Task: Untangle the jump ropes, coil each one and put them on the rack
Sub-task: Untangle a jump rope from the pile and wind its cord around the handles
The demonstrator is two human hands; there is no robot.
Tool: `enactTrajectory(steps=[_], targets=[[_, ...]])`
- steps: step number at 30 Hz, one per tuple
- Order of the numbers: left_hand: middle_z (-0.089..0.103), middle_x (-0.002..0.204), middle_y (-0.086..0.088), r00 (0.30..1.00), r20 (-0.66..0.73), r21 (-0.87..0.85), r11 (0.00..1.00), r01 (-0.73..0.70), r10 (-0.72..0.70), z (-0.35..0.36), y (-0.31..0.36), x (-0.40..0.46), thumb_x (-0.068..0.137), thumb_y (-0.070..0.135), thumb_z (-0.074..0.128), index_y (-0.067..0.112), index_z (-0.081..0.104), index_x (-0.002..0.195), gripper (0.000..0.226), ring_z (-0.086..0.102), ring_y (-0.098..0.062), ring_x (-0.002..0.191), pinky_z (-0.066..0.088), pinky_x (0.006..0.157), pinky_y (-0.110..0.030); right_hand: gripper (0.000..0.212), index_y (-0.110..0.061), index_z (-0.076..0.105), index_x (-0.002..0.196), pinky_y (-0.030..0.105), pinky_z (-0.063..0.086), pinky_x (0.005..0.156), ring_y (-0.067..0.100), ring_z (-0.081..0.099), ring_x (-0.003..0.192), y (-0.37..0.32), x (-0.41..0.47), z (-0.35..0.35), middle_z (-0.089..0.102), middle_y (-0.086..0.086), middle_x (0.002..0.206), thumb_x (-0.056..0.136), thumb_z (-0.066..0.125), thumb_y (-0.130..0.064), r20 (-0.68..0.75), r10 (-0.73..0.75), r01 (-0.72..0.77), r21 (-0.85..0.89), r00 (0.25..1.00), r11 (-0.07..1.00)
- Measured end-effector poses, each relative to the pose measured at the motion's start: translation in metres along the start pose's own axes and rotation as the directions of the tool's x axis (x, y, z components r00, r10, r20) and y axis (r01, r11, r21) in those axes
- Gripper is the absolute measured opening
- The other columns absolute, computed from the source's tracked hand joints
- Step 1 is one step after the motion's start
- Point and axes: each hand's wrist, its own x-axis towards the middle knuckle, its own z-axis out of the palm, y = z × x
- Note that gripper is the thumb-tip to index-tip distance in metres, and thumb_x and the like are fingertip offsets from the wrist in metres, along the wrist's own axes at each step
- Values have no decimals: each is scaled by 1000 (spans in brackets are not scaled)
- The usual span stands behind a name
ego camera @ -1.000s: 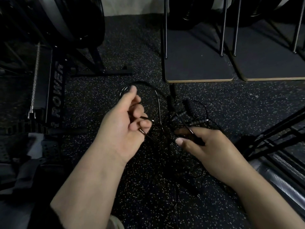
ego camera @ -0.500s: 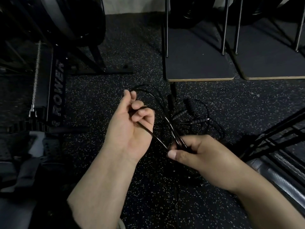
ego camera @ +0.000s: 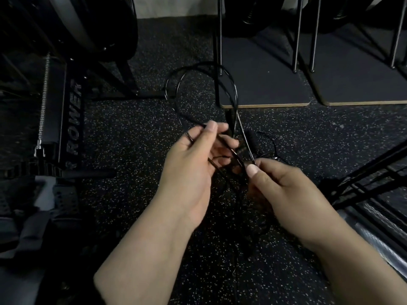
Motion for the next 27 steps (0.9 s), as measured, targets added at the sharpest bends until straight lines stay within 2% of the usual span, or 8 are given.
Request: enactTrajectory(steps=[3,7,10,16,20,23,25,27], targets=[[70,79,2,996,-68,10,999,-51,52,-6,9,4,107,31,48,20,70,104,25,62,-9,78,46,73,-31,17,-34,73,95,13,34,45,0,44,44,3,2,-1,54,-18,52,98,59,-42,-32,48,-52,-103,998,993],[54,68,6,989,-139,-287,954,-89,51,-19,28,15,109,34,44,20,65,102,26,52,-10,65,50,62,-25,17,-36,72,96,31,32,52,16,42,53,11,6,-6,52,-7,58,100,58,-44,-65,145,-155,-179,987,972],[45,62,6,986,-160,-384,917,-104,44,-23,32,18,110,33,41,18,62,105,26,42,-9,57,40,53,-22,16,-41,69,93,27,30,44,13,41,49,11,6,-7,53,-3,59,101,56,-44,-68,136,-148,-226,988,963],[46,61,6,973,-196,-305,935,-182,125,-30,42,16,110,32,42,18,63,106,25,37,-7,50,32,48,-23,23,-40,64,81,25,29,43,10,38,45,13,6,-8,50,-7,55,101,56,-47,-82,91,-112,-302,992,947],[50,61,5,945,-226,-269,917,-294,237,-32,56,13,110,26,42,15,63,105,23,37,-8,49,31,47,-23,26,-34,67,85,29,35,51,12,48,54,12,5,-10,63,10,68,98,54,-52,-107,72,-108,-380,992,919],[52,62,5,931,-243,-283,898,-336,272,-36,63,14,110,23,42,14,62,105,23,38,-8,49,32,47,-23,28,-36,66,87,21,39,53,0,52,52,10,2,-14,67,-6,70,94,50,-58,8,90,-78,-429,996,900],[54,65,4,941,-245,-346,885,-311,235,-38,63,14,110,24,43,12,63,109,23,38,-7,50,34,48,-22,24,-44,68,101,12,46,68,-15,63,75,8,-1,-12,70,-33,84,92,51,-58,195,124,-35,-405,973,914],[55,68,3,954,-232,-419,866,-273,188,-38,61,14,109,24,47,9,63,114,23,40,-7,52,36,49,-21,29,-42,71,112,22,52,91,-13,66,99,10,-1,-8,73,-33,103,91,57,-56,308,132,-22,-338,942,941]])
